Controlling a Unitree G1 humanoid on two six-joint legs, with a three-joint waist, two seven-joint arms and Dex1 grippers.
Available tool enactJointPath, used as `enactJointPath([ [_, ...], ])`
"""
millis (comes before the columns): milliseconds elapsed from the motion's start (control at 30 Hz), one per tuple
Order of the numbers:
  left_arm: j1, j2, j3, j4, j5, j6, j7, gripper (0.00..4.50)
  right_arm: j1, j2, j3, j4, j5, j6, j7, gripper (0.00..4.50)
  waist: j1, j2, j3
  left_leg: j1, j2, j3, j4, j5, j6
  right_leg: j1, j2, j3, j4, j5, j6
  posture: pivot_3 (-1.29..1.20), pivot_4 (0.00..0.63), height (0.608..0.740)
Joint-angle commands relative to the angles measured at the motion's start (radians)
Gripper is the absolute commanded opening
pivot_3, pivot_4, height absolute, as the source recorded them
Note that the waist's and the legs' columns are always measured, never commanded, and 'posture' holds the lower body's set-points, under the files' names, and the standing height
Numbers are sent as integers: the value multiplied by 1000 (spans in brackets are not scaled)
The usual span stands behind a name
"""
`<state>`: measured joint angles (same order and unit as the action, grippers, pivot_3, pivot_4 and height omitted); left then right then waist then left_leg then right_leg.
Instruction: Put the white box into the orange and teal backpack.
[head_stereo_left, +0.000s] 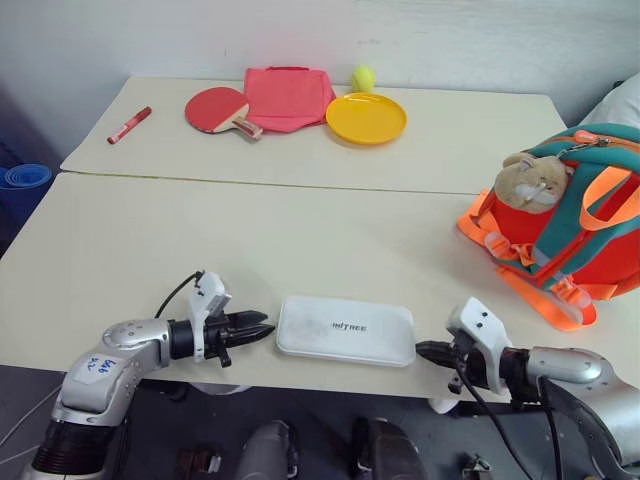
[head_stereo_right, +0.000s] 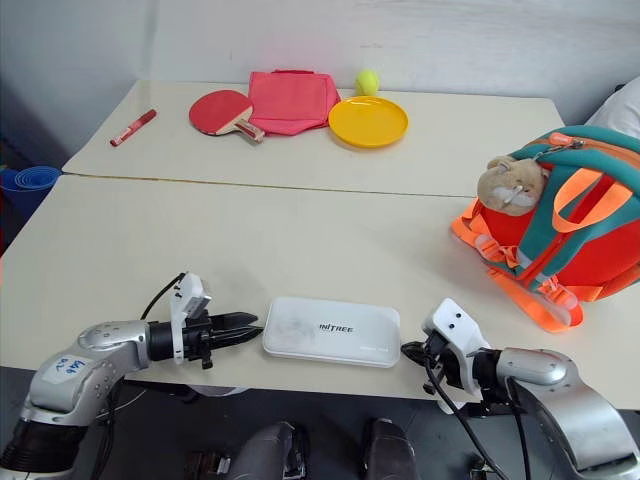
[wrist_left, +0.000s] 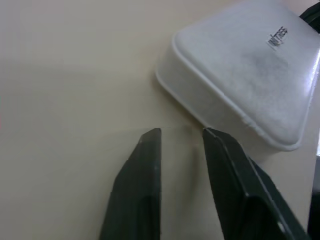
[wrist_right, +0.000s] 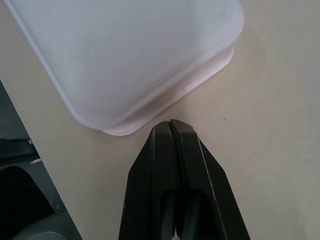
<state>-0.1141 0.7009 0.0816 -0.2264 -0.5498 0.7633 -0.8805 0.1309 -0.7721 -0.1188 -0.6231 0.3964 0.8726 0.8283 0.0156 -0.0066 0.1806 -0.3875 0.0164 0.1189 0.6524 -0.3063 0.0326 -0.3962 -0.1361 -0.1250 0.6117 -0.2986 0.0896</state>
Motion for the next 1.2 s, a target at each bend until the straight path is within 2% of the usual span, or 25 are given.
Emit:
enactJointPath([
  [33,-28,76,72,38,-104,146,-61,2707,43,-42,-34,19,-2,-65,33,0,0,0,0,0,0,0,0,0,0,0,0,0,0,0,0,0,150,740],
  [233,-184,225,48,159,-295,578,-164,4466,62,-103,-15,106,-56,-243,80,0,8,-2,1,0,0,0,1,0,1,1,2,0,0,0,0,0,150,740],
  [367,-244,223,-16,185,-276,654,-127,4466,47,-107,2,145,-70,-300,84,0,8,-2,1,0,-1,0,2,0,0,1,1,0,0,0,0,0,150,740],
  [533,-289,164,-75,202,-273,677,-106,4466,0,-103,57,195,-107,-354,84,0,6,-3,0,1,0,0,2,0,-1,2,2,0,0,0,0,0,150,740],
  [667,-350,32,-41,287,-226,717,35,4466,-42,-83,104,209,-122,-363,73,0,7,-4,-1,2,1,0,4,0,-1,3,2,1,2,0,0,0,150,740],
  [833,-389,-53,-58,305,-217,774,106,4466,-65,-83,129,212,-143,-358,61,0,10,-4,-2,3,1,-1,7,0,-2,4,1,1,5,0,0,0,150,740],
  [933,-399,-46,-139,262,-208,794,113,4466,-88,-74,148,215,-153,-354,53,0,10,-5,-3,4,0,-1,7,0,-2,5,1,2,5,0,0,0,150,740],
  [1033,-429,-130,-99,302,-206,820,162,4466,-125,-54,174,207,-153,-335,45,0,10,-4,-5,4,0,-1,7,0,-2,5,1,2,5,0,0,0,150,740],
  [1200,-438,-209,-93,323,-204,849,228,4466,-168,-35,211,197,-160,-317,39,0,12,-4,-6,4,0,-1,7,0,-2,5,0,2,5,0,0,0,150,740],
])
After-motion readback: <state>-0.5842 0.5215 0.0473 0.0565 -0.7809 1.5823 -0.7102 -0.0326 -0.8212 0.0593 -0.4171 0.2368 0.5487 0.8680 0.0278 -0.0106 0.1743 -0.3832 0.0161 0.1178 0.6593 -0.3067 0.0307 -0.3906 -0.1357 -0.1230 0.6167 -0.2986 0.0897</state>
